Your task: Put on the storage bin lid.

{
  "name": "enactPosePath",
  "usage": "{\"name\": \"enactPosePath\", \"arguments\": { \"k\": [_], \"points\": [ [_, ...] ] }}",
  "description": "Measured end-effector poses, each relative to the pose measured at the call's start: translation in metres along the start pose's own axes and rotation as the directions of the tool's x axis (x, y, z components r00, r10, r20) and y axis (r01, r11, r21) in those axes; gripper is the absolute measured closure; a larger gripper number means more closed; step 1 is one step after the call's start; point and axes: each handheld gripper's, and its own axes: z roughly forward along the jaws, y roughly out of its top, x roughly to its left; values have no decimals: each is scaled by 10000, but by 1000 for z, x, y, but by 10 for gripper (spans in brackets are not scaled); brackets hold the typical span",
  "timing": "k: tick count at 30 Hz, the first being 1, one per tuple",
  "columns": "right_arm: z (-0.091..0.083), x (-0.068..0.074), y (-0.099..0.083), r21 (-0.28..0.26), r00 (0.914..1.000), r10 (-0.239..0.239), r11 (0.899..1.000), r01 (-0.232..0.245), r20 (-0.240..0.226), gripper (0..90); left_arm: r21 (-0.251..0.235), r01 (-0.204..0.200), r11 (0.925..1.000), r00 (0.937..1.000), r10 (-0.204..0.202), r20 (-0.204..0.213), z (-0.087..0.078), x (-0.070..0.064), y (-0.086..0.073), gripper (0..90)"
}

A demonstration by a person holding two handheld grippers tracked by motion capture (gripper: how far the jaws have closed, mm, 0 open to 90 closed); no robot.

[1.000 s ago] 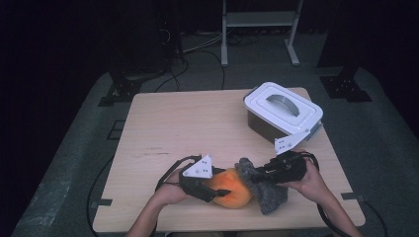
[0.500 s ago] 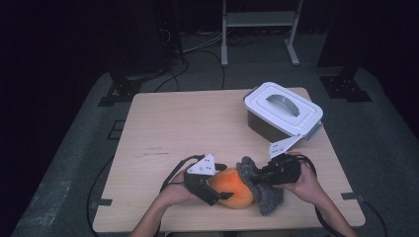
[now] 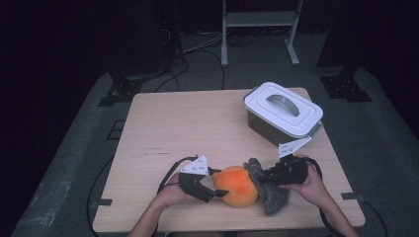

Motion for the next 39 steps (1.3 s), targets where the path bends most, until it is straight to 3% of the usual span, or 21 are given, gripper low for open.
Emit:
{"name": "enactPosePath", "arguments": {
  "k": [1, 6, 10, 14, 16, 17, 20, 21, 25, 29, 32, 34, 39],
  "points": [
    [-2, -3, -5, 89, 9997, 106, 9999, -108, 240, 752, -130, 51, 9999, 10000, -51, 25, -2, 0, 1, 369],
    [-9, -4, -9, -60, 9993, 248, 9997, -246, 296, 753, -382, -145, 9992, 9999, 144, -10, -7, -2, 8, 399],
    [-18, 8, 5, -463, 9995, -223, 9987, 233, 224, 753, -447, -247, 9987, 9996, 240, -154, -16, -3, 16, 405],
    [-25, 26, 30, -1277, 9956, -918, 9879, 884, -209, 753, -359, -317, 9989, 9991, 306, -310, -19, -4, 18, 405],
    [-23, 30, 34, -1275, 9943, -1046, 9867, 1010, -217, 753, -315, -317, 9990, 9991, 308, -304, -19, -5, 19, 405],
    [-17, 34, 41, -981, 9922, -1246, 9875, 1234, -65, 753, -292, -307, 9991, 9990, 298, -319, -18, -6, 19, 404],
    [-11, 33, 41, -669, 9922, -1232, 9900, 1241, 176, 753, -106, -255, 9996, 9988, 250, -413, -16, -4, 16, 397],
    [-4, 28, 37, -304, 9930, -1130, 9930, 1141, 346, 752, -175, -44, 9998, 9998, 41, -199, -14, -2, 12, 356],
    [0, 20, 26, -515, 9973, -728, 9960, 731, 79, 752, -322, 57, 9995, 9999, -62, -157, -9, 0, 9, 189],
    [0, 16, 18, -659, 9986, -513, 9966, 503, -138, 752, -171, 368, 9992, 9993, -367, 35, 0, 2, 8, 114],
    [-1, 15, 16, -613, 9987, -483, 9970, 475, -132, 751, -268, 451, 9986, 9988, -446, 189, 4, 2, 7, 147],
    [-2, 12, 12, -662, 9992, -376, 9971, 367, -132, 750, -356, 358, 9987, 9991, -350, 233, 3, 2, 6, 246],
    [-3, 5, -5, -405, 10000, 40, 9992, -40, 2, 749, -534, 232, 9983, 9997, -232, 16, -2, 1, 8, 369]
  ]
}}
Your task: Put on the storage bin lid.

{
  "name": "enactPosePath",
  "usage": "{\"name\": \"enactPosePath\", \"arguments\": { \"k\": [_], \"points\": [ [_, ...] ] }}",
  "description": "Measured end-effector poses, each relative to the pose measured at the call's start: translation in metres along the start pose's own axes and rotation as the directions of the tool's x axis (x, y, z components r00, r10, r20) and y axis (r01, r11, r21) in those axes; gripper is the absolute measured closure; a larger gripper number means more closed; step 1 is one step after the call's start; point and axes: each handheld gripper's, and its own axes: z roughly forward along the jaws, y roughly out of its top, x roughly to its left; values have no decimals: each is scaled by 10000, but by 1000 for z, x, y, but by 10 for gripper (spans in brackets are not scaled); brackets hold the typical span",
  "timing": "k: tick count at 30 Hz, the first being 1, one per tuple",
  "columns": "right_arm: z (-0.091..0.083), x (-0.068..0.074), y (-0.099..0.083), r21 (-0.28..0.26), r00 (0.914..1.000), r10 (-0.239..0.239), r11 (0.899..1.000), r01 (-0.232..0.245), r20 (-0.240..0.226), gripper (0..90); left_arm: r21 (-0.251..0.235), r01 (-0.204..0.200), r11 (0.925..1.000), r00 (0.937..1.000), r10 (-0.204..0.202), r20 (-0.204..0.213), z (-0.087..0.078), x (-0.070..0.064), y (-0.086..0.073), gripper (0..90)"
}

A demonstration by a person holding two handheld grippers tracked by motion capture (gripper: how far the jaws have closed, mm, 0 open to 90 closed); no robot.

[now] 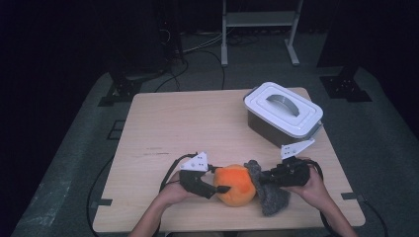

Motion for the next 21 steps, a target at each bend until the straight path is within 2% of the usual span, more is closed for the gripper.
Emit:
{"name": "enactPosePath", "arguments": {
  "k": [5, 6, 7, 9, 10, 11, 12, 15, 16, 21],
  "points": [
    [-3, -2, -8, 280, 9995, 105, 9995, -113, 296, 746, -172, -315, 9994, 9991, 311, -276, -10, -2, 8, 385],
    [-9, 0, -6, -24, 9997, 51, 10000, -51, 253, 746, -84, -458, 9989, 9979, 454, -473, -13, -3, 9, 387],
    [-11, 2, -2, -192, 9998, -23, 9998, 27, 209, 746, -80, -417, 9991, 9979, 412, -499, -12, -2, 9, 386],
    [-13, 5, 2, -294, 9996, -149, 9994, 156, 222, 747, -15, -386, 9993, 9981, 385, -489, -12, -2, 8, 386],
    [-15, 12, 15, -413, 9986, -479, 9980, 487, 202, 747, -7, -371, 9993, 9985, 370, -400, -8, -2, 5, 386],
    [-15, 12, 15, -413, 9986, -479, 9980, 487, 202, 747, -7, -371, 9993, 9985, 370, -400, -8, -2, 5, 385],
    [-13, 20, 26, -410, 9963, -823, 9957, 831, 230, 747, 102, -475, 9988, 9978, 479, -448, -7, -4, 7, 380],
    [-8, 24, 35, -365, 9946, -1026, 9940, 1032, 186, 747, 197, -521, 9984, 9973, 531, -515, -7, -5, 8, 355],
    [-2, 25, 40, -105, 9931, -1145, 9933, 1148, 253, 746, 195, -411, 9990, 9975, 422, -575, -7, -5, 7, 327],
    [7, 21, 38, -45, 9943, -1050, 9944, 1051, 173, 747, 135, -300, 9995, 9980, 307, -560, -8, -2, 2, 327]
  ]
}}
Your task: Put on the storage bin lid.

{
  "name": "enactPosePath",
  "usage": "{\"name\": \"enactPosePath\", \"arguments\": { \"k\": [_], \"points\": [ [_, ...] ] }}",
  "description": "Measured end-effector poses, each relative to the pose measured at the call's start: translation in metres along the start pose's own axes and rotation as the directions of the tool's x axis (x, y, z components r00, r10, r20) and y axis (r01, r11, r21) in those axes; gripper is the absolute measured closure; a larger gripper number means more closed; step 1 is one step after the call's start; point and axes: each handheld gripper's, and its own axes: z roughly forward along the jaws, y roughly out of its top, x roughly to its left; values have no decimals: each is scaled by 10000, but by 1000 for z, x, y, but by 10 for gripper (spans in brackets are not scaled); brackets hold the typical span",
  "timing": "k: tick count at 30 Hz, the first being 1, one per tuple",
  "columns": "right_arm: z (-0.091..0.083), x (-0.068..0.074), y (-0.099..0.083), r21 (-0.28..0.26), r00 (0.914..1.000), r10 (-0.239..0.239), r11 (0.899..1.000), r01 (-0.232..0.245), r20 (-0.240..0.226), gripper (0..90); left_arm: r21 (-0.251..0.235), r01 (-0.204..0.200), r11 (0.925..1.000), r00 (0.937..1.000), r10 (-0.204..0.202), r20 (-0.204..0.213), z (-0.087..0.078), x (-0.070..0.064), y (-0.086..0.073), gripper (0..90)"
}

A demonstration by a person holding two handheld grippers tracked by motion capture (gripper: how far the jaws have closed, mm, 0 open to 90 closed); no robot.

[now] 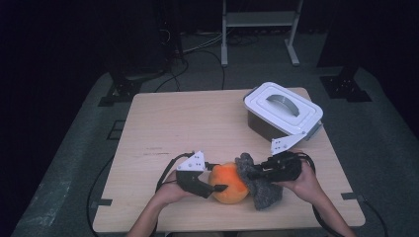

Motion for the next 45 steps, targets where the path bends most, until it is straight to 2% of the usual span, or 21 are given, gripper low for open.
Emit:
{"name": "enactPosePath", "arguments": {
  "k": [6, 9, 11, 12, 14, 18, 19, 23, 28, 31, 38, 41, 45],
  "points": [
    [-2, -6, -18, -4, 9992, 412, 9992, -412, 10, 746, -84, 227, 9997, 9997, -227, -18, 3, 1, 0, 328],
    [-3, -9, -30, 497, 9980, 586, 9970, -596, 224, 744, -117, 280, 9995, 9996, -280, -9, 3, 1, 0, 329],
    [-6, -9, -34, 862, 9976, 571, 9945, -603, 389, 744, -105, 177, 9998, 9998, -177, 3, 4, 0, 1, 334],
    [-6, -9, -34, 862, 9976, 571, 9945, -603, 389, 744, -105, 177, 9998, 9998, -177, 3, 4, 0, 1, 334],
    [-13, -6, -26, 676, 9982, 422, 9967, -450, 419, 745, -94, 109, 9999, 9999, -109, 1, 6, -2, 3, 334],
    [-15, -2, -13, 514, 9989, 142, 9985, -165, 444, 744, -65, 34, 10000, 10000, -34, -34, 7, -3, 3, 337],
    [-14, 1, -5, 314, 9996, 0, 9995, -9, 280, 744, -112, -20, 9999, 10000, 19, -43, 8, -4, 3, 345],
    [-8, 9, 8, 153, 9994, -329, 9993, 328, 74, 744, -144, 90, 9999, 9999, -91, -103, 9, -5, 3, 347],
    [-3, 15, 18, 86, 9974, -711, 9974, 711, 67, 744, -141, 316, 9994, 9992, -319, -239, 13, -6, 6, 347],
    [3, 21, 26, 407, 9945, -1034, 9939, 1026, 179, 745, 9, 271, 9996, 9990, -270, -358, 15, -8, 9, 347],
    [0, 15, 15, 547, 9961, -839, 9951, 823, 286, 746, -50, 350, 9994, 9990, -352, -289, 13, -6, 7, 349],
    [-7, 7, 0, 578, 9981, -503, 9972, 481, 367, 747, -23, 248, 9997, 9993, -249, -290, 15, -7, 8, 350],
    [-15, 1, -7, 647, 9983, -213, 9977, 178, 546, 746, -4, 66, 10000, 9999, -66, -134, 16, -9, 8, 350]
  ]
}}
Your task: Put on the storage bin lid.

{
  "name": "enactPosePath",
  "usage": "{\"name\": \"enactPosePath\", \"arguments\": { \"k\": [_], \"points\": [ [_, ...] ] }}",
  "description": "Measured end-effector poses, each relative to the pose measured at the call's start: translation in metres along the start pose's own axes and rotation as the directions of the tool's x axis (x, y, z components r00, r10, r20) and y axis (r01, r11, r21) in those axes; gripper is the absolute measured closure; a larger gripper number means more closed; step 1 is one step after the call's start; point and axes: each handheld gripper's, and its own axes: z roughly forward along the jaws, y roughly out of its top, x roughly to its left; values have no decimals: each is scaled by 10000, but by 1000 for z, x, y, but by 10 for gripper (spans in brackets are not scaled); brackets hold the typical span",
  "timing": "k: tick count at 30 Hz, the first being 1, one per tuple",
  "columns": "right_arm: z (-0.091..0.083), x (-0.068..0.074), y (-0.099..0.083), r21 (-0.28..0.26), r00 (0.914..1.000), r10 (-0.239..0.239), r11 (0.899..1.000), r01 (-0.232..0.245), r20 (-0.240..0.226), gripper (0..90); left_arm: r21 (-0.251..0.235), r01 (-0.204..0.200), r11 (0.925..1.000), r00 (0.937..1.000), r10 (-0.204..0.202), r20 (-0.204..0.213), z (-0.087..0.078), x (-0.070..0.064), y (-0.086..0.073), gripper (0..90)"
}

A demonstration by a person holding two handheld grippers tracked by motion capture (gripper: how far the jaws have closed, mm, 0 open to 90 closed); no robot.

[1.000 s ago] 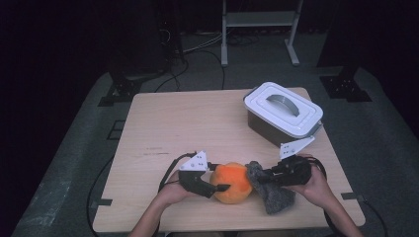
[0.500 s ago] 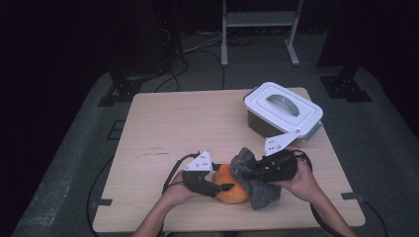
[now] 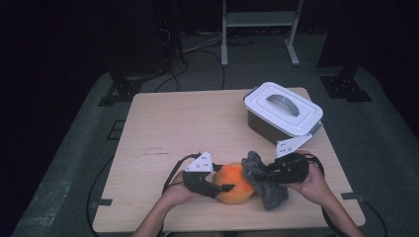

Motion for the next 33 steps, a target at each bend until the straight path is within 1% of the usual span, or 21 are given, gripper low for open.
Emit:
{"name": "enactPosePath", "arguments": {
  "k": [3, 4, 5, 6, 7, 9, 10, 11, 12, 14, 15, 17, 19, 20, 21, 23, 27, 29, 30, 32, 33],
  "points": [
    [-6, -4, 0, -296, 9998, 186, 9994, -185, 24, 744, 48, -481, 9988, 9985, 479, 267, 1, -4, 0, 349],
    [-6, -6, 1, -438, 9993, 310, 9985, -319, -196, 744, 61, -581, 9983, 9979, 579, 290, 2, -5, 0, 349],
    [-6, -6, 1, -438, 9993, 310, 9985, -319, -196, 744, 117, -706, 9974, 9971, 703, 306, 2, -7, 0, 349],
    [0, -5, 3, -275, 9991, 229, 9993, -239, -358, 744, 175, -876, 9960, 9957, 870, 323, 1, -8, 1, 340],
    [2, -4, 3, -210, 9989, 236, 9995, -245, -398, 744, 175, -876, 9960, 9957, 870, 323, 1, -8, 1, 327],
    [3, -4, 2, -167, 9987, 243, 9995, -250, -446, 744, 205, -788, 9967, 9964, 781, 317, 0, -7, 0, 258],
    [4, -4, 1, -148, 9987, 247, 9996, -253, -437, 744, 168, -551, 9983, 9978, 544, 374, 1, -6, 0, 258],
    [6, -3, -1, 50, 9976, 313, 9995, -311, -614, 744, 181, -424, 9989, 9984, 417, 376, 1, -5, 1, 173],
    [7, -3, -2, 148, 9970, 335, 9994, -325, -692, 743, 336, -423, 9985, 9981, 407, 459, 3, -5, 1, 167],
    [7, -3, -3, 259, 9960, 409, 9989, -390, -795, 743, 357, -499, 9981, 9974, 480, 529, 4, -6, 1, 167],
    [7, -3, -5, 362, 9953, 442, 9985, -412, -863, 743, 334, -590, 9977, 9965, 568, 620, 5, -7, 0, 187],
    [4, -3, -6, 413, 9949, 450, 9983, -414, -903, 744, 278, -773, 9966, 9951, 754, 647, 7, -10, 2, 305],
    [3, -3, -6, 414, 9950, 427, 9984, -391, -898, 744, 296, -888, 9956, 9944, 869, 601, 7, -12, 3, 332],
    [2, -3, -4, 431, 9953, 393, 9984, -356, -880, 745, 295, -932, 9952, 9940, 914, 595, 8, -13, 4, 332],
    [1, -1, 0, 434, 9950, 267, 9988, -226, -960, 747, 359, -1094, 9933, 9923, 1071, 615, 8, -15, 5, 343],
    [1, 0, 2, 453, 9946, 243, 9988, -198, -1005, 747, 337, -1110, 9933, 9922, 1088, 601, 9, -16, 5, 344],
    [4, 7, 18, 437, 9935, -62, 9990, 112, -1134, 747, 586, -1596, 9854, 9863, 1567, 507, 11, -20, 10, 344],
    [4, 8, 21, 387, 9930, -135, 9991, 181, -1171, 747, 602, -1630, 9848, 9859, 1602, 480, 12, -22, 11, 343],
    [5, 12, 28, 237, 9912, -269, 9993, 303, -1299, 748, 634, -1774, 9821, 9834, 1745, 487, 13, -24, 12, 343],
    [6, 13, 30, 163, 9903, -348, 9992, 373, -1349, 748, 740, -1971, 9776, 9797, 1936, 525, 14, -26, 13, 343],
    [9, 18, 37, 108, 9889, -551, 9983, 571, -1383, 747, 791, -2049, 9756, 9781, 2011, 528, 15, -27, 14, 340]
  ]
}}
